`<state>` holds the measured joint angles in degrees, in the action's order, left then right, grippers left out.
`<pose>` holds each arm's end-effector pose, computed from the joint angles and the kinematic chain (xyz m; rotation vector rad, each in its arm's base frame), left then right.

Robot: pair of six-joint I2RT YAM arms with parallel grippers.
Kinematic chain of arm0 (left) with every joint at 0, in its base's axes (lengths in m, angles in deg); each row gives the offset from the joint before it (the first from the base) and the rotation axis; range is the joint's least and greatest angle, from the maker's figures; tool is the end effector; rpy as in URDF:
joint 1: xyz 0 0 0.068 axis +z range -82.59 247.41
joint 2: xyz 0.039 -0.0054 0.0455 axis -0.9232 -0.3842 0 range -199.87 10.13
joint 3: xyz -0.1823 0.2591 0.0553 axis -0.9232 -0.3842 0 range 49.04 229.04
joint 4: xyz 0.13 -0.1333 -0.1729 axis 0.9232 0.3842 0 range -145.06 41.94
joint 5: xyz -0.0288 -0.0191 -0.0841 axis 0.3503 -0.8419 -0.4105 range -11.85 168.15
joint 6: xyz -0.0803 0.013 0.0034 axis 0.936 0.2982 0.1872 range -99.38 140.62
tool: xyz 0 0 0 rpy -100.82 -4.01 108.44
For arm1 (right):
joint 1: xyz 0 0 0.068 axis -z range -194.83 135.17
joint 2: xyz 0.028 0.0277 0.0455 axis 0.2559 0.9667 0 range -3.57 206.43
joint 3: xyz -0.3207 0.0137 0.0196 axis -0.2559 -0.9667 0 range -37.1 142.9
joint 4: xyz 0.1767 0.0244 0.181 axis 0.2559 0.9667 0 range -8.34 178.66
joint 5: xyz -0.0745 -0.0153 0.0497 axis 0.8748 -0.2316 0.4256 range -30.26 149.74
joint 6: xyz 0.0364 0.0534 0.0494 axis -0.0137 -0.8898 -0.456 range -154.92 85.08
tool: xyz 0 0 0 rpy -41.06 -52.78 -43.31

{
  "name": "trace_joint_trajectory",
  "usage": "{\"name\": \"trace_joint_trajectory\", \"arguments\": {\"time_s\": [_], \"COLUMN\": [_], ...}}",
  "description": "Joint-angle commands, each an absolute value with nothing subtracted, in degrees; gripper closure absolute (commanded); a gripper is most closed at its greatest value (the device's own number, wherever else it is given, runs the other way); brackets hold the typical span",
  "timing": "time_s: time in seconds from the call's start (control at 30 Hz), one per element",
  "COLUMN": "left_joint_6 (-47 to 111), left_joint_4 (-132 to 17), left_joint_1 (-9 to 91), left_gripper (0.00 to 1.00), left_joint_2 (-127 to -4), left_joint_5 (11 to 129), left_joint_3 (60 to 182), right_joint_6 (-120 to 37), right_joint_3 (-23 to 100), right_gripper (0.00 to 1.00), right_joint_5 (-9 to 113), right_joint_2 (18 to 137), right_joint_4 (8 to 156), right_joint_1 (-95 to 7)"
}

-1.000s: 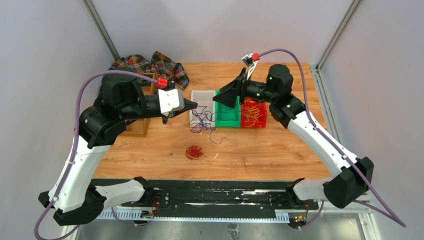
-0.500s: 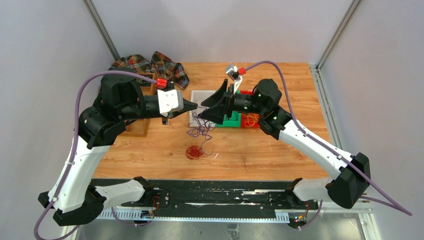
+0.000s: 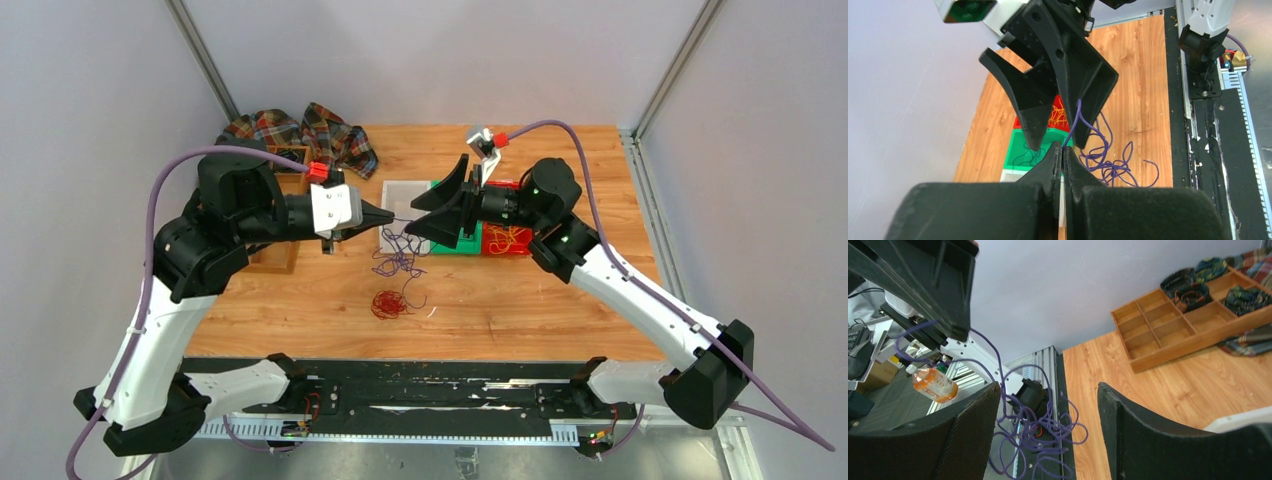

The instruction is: Untangle the cables

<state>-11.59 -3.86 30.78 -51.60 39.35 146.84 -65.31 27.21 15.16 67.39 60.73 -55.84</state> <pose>0.0957 -0.1263 0.5446 1.3888 1.1860 -0.6725 0.1791 0.2214 0.4732 -0.8643 1.3253 1.5164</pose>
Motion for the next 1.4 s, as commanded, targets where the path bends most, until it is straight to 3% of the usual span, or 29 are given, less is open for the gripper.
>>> {"name": "trace_joint_trajectory", "arguments": {"time_s": [0.0,0.27,0.83,1.37], "left_joint_6": [-11.4,-11.4,-10.7,-8.1], "left_joint_4": [-4.5,-4.5,-4.5,-4.6], "left_joint_1": [30.2,30.2,29.8,29.8], "left_gripper": [1.0,1.0,1.0,1.0], "left_joint_2": [-50.6,-51.0,-52.0,-53.3], "left_joint_5": [37.4,37.8,37.3,35.6], "left_joint_3": [146.3,146.1,149.1,155.2], "right_joint_6": [-65.5,-64.2,-68.4,-66.0], "right_joint_3": [31.8,38.5,35.9,28.3], "right_gripper": [0.3,0.3,0.32,0.51], "right_joint_5": [13.4,7.4,9.9,22.1], "right_joint_2": [68.3,73.5,76.3,78.9], "right_joint_4": [59.9,60.8,55.7,56.4], "right_joint_1": [-55.0,-59.9,-63.9,-63.4]}}
